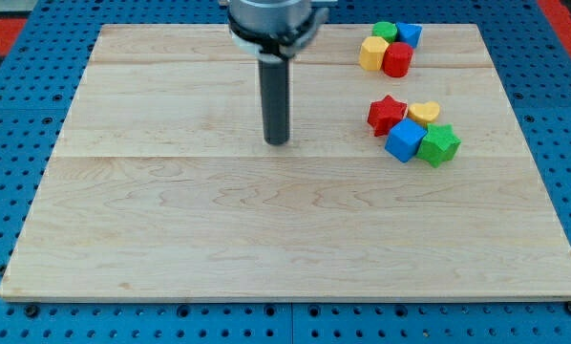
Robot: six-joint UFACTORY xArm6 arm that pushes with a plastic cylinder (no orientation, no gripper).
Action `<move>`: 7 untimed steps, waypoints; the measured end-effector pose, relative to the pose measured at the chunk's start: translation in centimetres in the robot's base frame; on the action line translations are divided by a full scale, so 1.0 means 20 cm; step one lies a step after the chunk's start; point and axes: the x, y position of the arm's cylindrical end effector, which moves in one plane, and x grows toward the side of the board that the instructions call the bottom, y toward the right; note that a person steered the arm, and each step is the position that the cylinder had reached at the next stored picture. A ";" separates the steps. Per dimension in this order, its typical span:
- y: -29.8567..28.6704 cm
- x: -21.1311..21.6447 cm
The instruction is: Move the arm to the center right of the board
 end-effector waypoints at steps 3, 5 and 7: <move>0.07 0.21; 0.14 0.31; 0.99 0.36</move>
